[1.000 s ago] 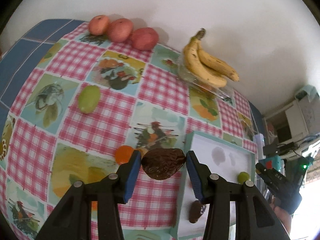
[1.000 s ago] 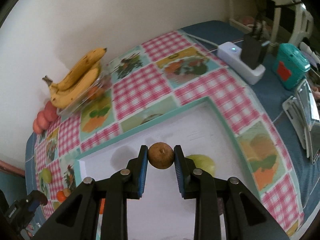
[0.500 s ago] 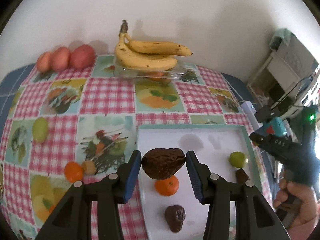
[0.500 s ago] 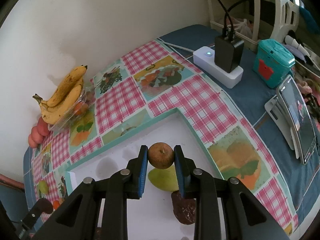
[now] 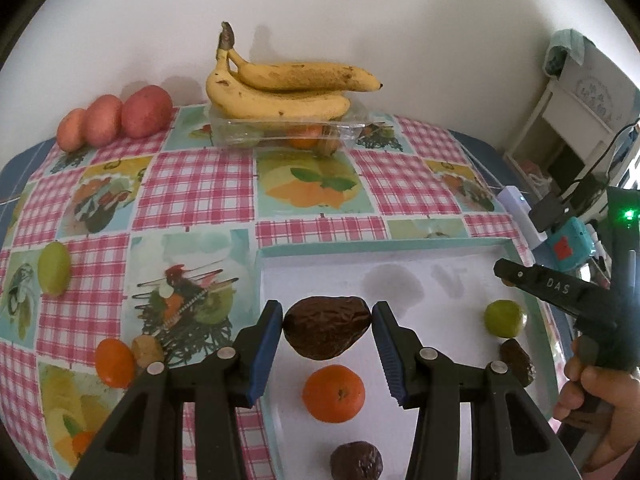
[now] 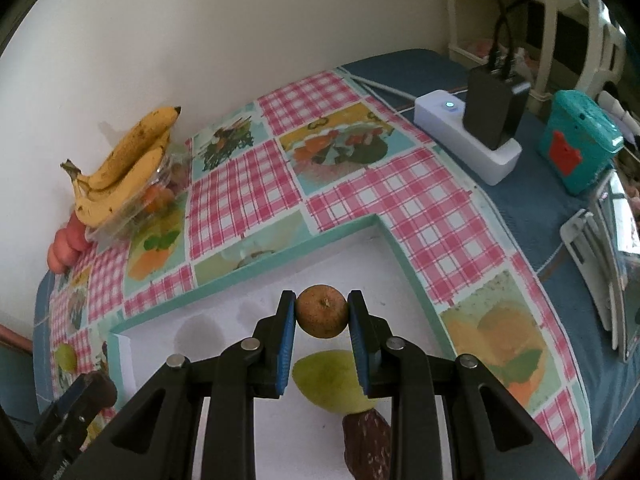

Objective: Organize fruits
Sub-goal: 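Carry the kiwi and date into the white tray and open both tools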

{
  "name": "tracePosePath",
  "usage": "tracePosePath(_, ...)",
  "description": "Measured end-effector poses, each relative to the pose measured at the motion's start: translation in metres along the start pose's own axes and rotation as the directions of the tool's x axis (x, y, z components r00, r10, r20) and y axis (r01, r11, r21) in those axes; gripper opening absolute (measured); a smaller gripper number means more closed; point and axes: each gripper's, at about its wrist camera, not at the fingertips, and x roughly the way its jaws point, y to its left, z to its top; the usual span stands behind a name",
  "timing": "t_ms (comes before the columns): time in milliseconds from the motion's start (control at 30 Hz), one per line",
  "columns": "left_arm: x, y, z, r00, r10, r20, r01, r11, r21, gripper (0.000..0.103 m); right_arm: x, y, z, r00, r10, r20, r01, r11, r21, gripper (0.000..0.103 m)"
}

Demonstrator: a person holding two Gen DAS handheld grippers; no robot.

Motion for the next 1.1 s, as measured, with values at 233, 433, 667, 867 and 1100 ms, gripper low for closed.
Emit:
tracePosePath(233, 0.018, -0.001, 0.0, 1.0, 0.009, -0.026, -0.009, 1.0, -0.001, 0.049, 0.015, 0.002, 0.0, 1.0, -0.022, -0.017, 0.021, 0.999, -0.042, 0.027)
tracePosePath(433, 0.031, -0.001, -0.001, 0.999, 0.011, -0.046, -0.011, 1.0, -0.008, 0.049, 0.024, 0.0, 0.0, 0.999, -0.029, -0.015, 0.028, 0.997, -0.075, 0.027)
tracePosePath(667, 0.039, 0.0, 0.001, 0.999, 0.014, -0.052, -0.014, 1.0, -0.016, 0.049, 0.032, 0.002, 0.0, 0.998, -0.054, -0.025, 0.051, 0.993, -0.104, 0.027)
tracePosePath(867, 0.041, 0.002, 0.003, 0.998, 0.005, -0.055, -0.007, 0.999, -0.033, 0.05, 0.034, 0.007, 0.0, 0.997, -0.075, -0.024, 0.071, 0.988, -0.135, 0.027)
tracePosePath(1100, 0.045, 0.001, 0.002, 0.996, 0.01, -0.084, -0.013, 0.999, -0.036, 0.054, 0.036, 0.01, 0.001, 0.998, -0.058, -0.03, 0.053, 0.989, -0.14, 0.028)
